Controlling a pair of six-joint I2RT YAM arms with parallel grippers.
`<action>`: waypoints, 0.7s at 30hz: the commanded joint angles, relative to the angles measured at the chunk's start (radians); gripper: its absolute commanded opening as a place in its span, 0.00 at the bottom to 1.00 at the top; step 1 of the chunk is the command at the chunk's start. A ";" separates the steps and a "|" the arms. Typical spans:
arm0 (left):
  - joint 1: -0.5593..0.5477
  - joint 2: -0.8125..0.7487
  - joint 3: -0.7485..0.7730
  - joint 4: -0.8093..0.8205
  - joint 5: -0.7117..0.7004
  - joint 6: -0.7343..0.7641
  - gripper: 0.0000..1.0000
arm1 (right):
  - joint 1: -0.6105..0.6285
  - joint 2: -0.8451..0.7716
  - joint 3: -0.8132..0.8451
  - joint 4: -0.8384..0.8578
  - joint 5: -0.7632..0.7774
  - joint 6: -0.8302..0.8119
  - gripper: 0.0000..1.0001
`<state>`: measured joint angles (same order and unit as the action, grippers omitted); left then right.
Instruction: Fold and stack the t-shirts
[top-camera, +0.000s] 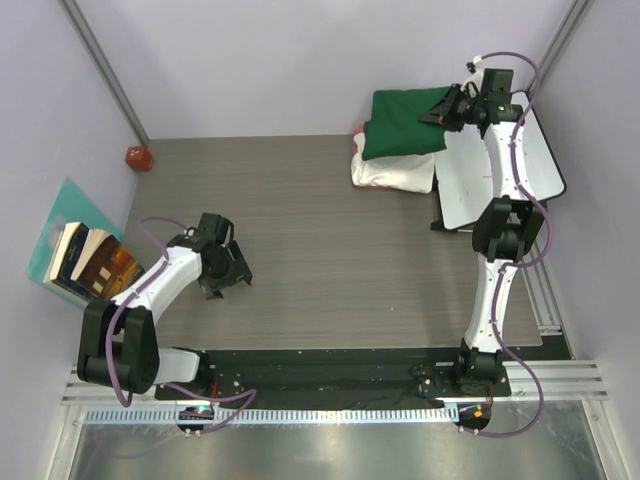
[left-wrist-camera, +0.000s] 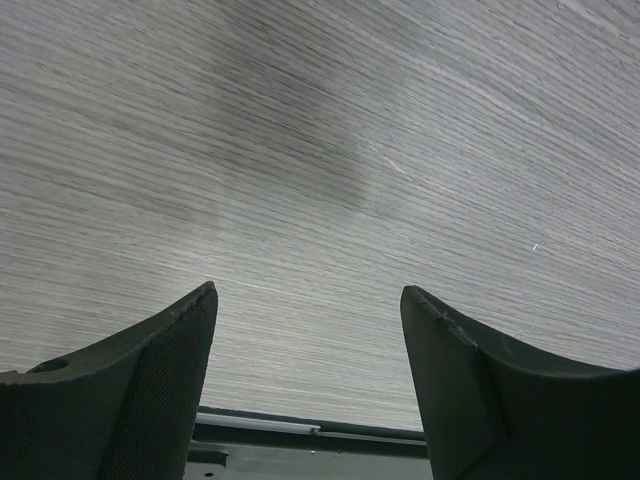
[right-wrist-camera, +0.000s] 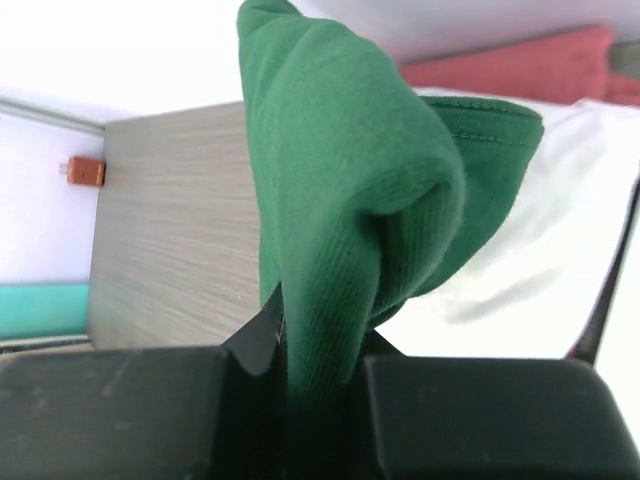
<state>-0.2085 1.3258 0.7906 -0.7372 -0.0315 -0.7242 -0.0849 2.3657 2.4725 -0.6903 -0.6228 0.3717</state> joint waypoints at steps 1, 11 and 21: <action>-0.003 -0.002 -0.004 0.021 0.015 0.014 0.74 | -0.018 -0.066 -0.030 0.071 -0.032 0.033 0.01; -0.003 0.010 0.001 0.028 0.019 0.014 0.73 | -0.027 -0.004 -0.225 0.072 -0.029 0.029 0.01; -0.003 0.010 -0.008 0.036 0.028 0.016 0.70 | -0.027 0.087 -0.213 0.149 -0.071 0.029 0.01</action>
<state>-0.2092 1.3304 0.7868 -0.7288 -0.0208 -0.7238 -0.1234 2.4565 2.2433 -0.6289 -0.6506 0.3954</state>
